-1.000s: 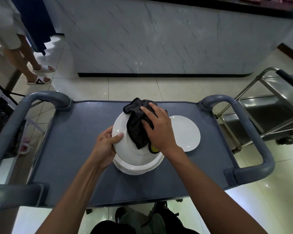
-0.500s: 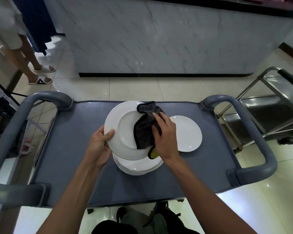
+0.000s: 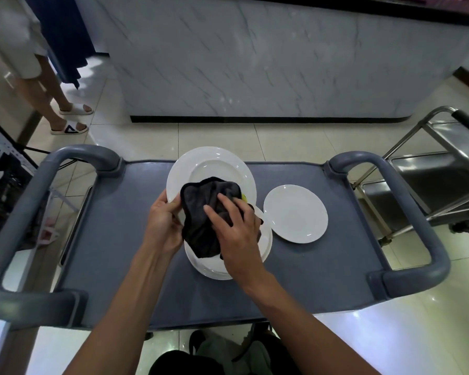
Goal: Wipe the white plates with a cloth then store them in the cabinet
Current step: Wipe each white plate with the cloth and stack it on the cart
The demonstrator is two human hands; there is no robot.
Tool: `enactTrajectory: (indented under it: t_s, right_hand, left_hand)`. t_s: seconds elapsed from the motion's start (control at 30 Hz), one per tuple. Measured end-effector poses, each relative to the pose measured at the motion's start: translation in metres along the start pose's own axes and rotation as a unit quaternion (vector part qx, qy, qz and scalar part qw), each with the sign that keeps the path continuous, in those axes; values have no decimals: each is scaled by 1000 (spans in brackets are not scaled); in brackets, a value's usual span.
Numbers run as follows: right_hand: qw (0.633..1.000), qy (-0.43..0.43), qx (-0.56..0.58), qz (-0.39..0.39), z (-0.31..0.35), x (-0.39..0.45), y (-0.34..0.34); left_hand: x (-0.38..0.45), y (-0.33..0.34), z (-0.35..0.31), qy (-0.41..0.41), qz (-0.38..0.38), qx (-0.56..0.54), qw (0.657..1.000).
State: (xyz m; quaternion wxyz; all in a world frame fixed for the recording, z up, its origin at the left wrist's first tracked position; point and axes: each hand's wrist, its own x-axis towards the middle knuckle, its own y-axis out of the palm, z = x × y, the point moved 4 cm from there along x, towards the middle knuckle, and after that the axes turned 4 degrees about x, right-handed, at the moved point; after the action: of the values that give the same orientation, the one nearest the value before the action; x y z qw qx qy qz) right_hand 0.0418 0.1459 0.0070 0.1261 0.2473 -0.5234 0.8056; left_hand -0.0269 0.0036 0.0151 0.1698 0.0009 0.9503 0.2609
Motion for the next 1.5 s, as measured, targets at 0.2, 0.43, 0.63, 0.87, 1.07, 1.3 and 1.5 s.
enactTrajectory:
  t_s: [0.2,0.43,0.63,0.87,1.07,1.3,1.5]
  right_hand:
    - [999,-23,22,-10,-22,-5,-5]
    - [995,61,76,-23,-46,17,-29]
    - [987,114,109,13,-52,47,-50]
    - [989,95,107,40,-47,82,-49]
    - [997,39,54,43,-19,95,-40]
    - [998,-21,2,62,-1,87,-32]
    - [995,55,53,69,-23,101,-31]
  left_hand:
    - [1,-10,-2,-10,9,-4,1000]
    - [6,-23,-5,-6,26,1,1000]
    - [3,-27,-5,-4,56,20,998]
    - [-3,-26,-3,-5,69,34,997]
    - [-8,-12,-8,13,98,65,993]
    - [-9,-6,-9,7,105,63,992]
    - [-7,-3,-9,18,88,75,993]
